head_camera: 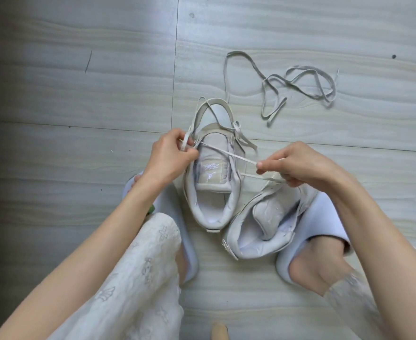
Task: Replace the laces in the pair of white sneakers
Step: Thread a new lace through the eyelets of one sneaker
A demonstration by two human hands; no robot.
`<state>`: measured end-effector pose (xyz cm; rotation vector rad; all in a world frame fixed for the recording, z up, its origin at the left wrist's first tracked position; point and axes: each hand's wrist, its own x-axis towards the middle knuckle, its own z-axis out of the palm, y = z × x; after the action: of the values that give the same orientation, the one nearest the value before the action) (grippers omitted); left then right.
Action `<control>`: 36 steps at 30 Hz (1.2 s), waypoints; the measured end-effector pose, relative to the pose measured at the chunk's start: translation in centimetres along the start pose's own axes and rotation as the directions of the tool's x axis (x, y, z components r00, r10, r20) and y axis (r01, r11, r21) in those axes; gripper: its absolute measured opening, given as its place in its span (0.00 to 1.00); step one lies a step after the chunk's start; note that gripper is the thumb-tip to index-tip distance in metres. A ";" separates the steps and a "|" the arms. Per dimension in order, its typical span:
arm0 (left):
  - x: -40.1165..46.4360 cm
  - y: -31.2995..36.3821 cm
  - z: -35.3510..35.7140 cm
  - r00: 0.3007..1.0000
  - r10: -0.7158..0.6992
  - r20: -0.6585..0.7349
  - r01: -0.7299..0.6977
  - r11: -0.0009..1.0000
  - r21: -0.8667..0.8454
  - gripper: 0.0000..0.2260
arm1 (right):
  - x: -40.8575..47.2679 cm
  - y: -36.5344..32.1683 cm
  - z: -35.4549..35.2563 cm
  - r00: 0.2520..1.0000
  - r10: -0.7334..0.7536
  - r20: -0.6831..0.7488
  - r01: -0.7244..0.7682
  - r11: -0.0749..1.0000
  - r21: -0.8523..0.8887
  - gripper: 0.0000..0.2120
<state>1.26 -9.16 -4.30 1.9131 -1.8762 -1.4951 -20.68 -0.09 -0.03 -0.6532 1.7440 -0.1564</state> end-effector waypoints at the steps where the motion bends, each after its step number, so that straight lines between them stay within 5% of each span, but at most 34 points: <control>1: 0.0 -0.1 -0.1 1.000 -0.014 0.015 0.014 1.000 -0.015 0.08 | 0.0 0.0 -0.4 0.999 0.013 -0.030 -0.014 0.999 -0.041 0.09; 6: 0.4 -0.1 -0.4 0.997 -0.026 0.079 0.027 0.999 -0.018 0.08 | 0.1 0.1 -2.3 0.996 0.056 -0.075 -0.068 0.985 -0.160 0.12; 11: 0.4 -0.1 -0.8 0.991 -0.011 0.131 0.023 0.996 -0.091 0.10 | 0.6 -0.5 -1.8 0.990 0.080 0.113 -0.026 0.910 -0.415 0.09; 14: 0.3 0.6 -1.9 0.976 0.086 0.198 -0.043 0.976 -0.213 0.06 | 2.5 -1.1 -0.2 0.990 -0.126 -0.070 0.070 0.844 -0.532 0.20; 16: 0.5 1.7 -2.8 0.970 0.182 0.164 -0.143 0.964 -0.225 0.06 | 3.3 -2.6 1.0 0.884 -0.402 -0.240 0.246 0.835 -0.492 0.27; 19: 0.8 3.7 -3.8 0.946 0.296 0.136 -0.247 0.924 -0.291 0.10 | 4.5 -5.5 2.7 0.749 -0.631 -0.203 0.466 0.719 -0.516 0.30; 23: 1.4 5.3 -4.3 0.916 0.364 0.171 -0.282 0.884 -0.373 0.08 | 5.1 -7.9 4.1 0.619 -0.756 -0.213 0.580 0.623 -0.525 0.12; 28: 2.2 4.5 -4.3 0.973 0.223 0.059 -0.156 0.826 -0.542 0.08 | 4.7 -5.2 1.6 0.719 -0.582 -0.379 0.380 0.786 -0.487 0.10; 32: 2.6 3.2 -4.5 1.000 0.021 0.002 -0.011 0.601 -0.799 0.12 | 4.1 -1.7 -1.1 0.703 -0.465 -0.538 0.177 0.847 -0.501 0.11; 36: 2.5 2.0 -4.5 0.992 -0.122 0.027 0.070 0.367 -0.928 0.13 | 3.7 0.1 -2.1 0.676 -0.398 -0.619 0.163 0.901 -0.402 0.11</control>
<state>2.19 -14.12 -2.12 1.3921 -0.5030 -1.8829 -23.17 -2.38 -2.60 -1.2276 2.4124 -0.3856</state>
